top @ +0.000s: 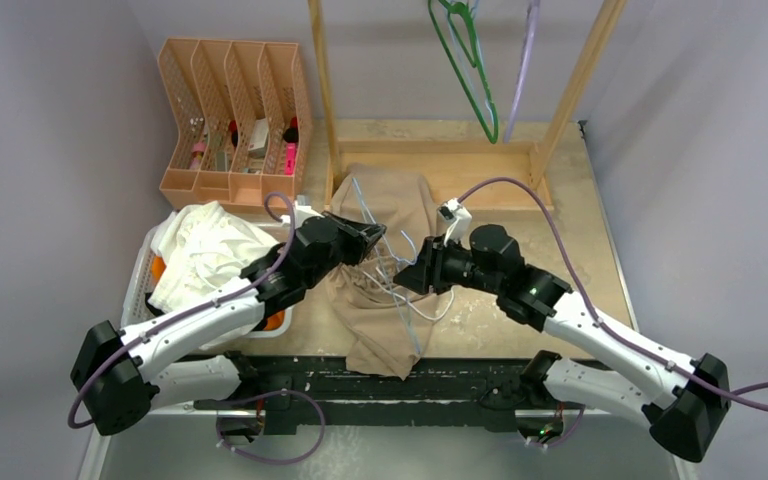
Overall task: Remove the shorts from the hanger
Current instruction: Place the hanger on the clothes rod.
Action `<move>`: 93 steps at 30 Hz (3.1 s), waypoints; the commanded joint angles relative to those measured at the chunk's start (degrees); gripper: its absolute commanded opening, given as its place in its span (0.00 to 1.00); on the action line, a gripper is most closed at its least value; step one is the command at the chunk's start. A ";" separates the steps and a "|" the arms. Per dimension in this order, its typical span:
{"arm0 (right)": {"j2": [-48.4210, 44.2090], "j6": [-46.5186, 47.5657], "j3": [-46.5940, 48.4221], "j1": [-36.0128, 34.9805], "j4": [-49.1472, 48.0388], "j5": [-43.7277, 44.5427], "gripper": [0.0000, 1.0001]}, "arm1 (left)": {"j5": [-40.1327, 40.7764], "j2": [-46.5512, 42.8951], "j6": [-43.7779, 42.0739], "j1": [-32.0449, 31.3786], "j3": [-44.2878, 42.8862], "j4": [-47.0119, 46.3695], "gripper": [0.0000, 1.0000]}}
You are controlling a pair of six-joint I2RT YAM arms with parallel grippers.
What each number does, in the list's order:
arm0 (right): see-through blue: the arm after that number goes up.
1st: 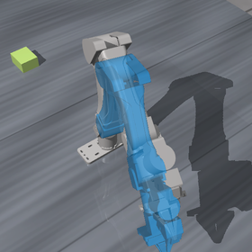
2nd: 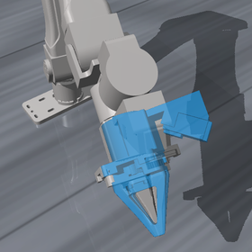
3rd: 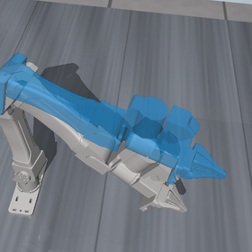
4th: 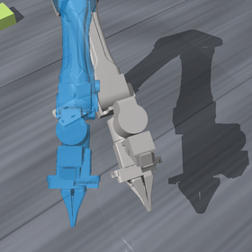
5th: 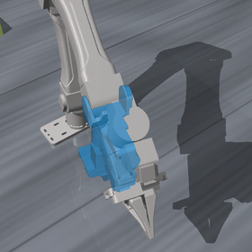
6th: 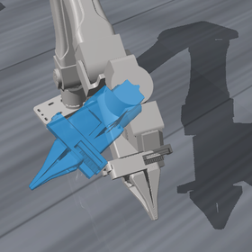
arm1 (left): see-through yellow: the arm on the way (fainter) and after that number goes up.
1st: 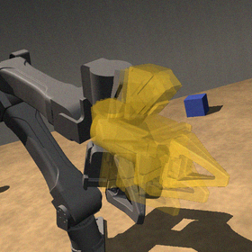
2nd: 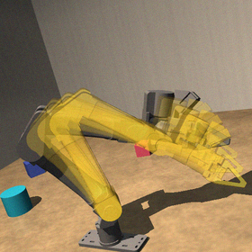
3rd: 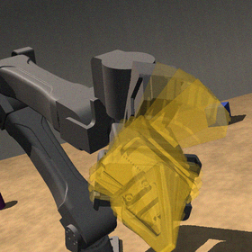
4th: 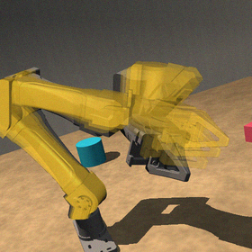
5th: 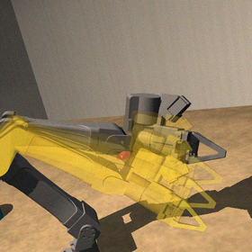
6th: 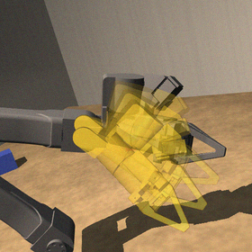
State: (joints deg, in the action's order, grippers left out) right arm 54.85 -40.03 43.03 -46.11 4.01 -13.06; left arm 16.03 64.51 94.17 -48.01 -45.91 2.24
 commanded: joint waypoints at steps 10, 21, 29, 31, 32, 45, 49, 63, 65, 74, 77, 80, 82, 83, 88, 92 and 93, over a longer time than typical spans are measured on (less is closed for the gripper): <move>-14.62 1.83 -3.74 -0.04 8.20 11.07 0.55 | 20.99 -6.94 25.81 0.28 -4.65 13.59 0.00; -16.36 11.43 -5.98 -0.19 7.27 6.44 0.71 | 26.79 -15.47 38.60 0.59 -2.76 22.56 0.00; -11.28 20.70 -5.12 -7.13 2.17 10.72 0.73 | 29.99 -14.51 38.94 1.05 -7.58 24.80 0.00; -10.12 22.88 -5.82 -9.29 -0.40 13.94 0.73 | 29.57 -14.25 39.08 1.22 -7.75 23.73 0.00; -9.00 24.08 -5.80 -10.24 -1.20 14.25 0.73 | 29.30 -14.04 39.07 1.19 -7.92 23.57 0.00; -2.95 33.52 -9.01 -11.42 -10.04 16.98 0.68 | 24.00 -14.46 40.61 1.29 -6.70 19.55 0.00; -1.59 34.29 -8.91 -11.46 -10.54 15.56 0.61 | 23.38 -14.68 40.88 1.25 -6.46 18.74 0.00; -4.51 33.45 -9.79 -11.45 -10.39 19.94 0.04 | 22.78 -17.09 43.87 1.25 -3.11 16.53 0.00; -5.86 32.47 -9.49 -11.45 -9.49 21.03 0.00 | 23.70 -17.35 43.30 1.25 -3.05 16.88 0.00; -6.10 19.80 -2.82 -11.42 0.04 25.50 0.00 | 28.12 -17.35 28.47 1.26 -3.79 14.08 0.67; -3.53 15.20 1.31 -11.41 5.37 26.58 0.00 | 30.07 -17.84 21.44 1.30 -5.92 17.42 0.71; -1.87 11.75 4.57 -11.41 9.35 26.27 0.00 | 31.74 -18.23 14.64 1.25 -8.81 22.39 0.72; -1.62 10.68 6.30 -11.41 10.75 25.11 0.00 | 31.97 -18.38 7.82 1.25 -9.56 22.50 0.72; -1.65 10.07 6.93 -11.43 11.09 24.79 0.00 | 31.64 -18.28 4.92 1.25 -9.78 22.75 0.72; -0.81 8.76 11.13 -11.42 13.37 21.33 0.00 | 25.20 -13.96 -11.84 1.25 -10.16 21.77 0.73; -0.26 6.85 14.26 -11.44 16.47 21.10 0.00 | 18.46 -9.10 -23.00 1.29 -12.38 22.04 0.79; -0.15 6.58 14.75 -11.40 17.00 20.98 0.00 | 17.21 -8.08 -25.11 1.26 -12.51 21.94 0.79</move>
State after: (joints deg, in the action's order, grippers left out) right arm 54.54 -30.59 52.93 -57.58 18.72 8.99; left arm 40.32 52.49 84.93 -46.89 -55.51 24.93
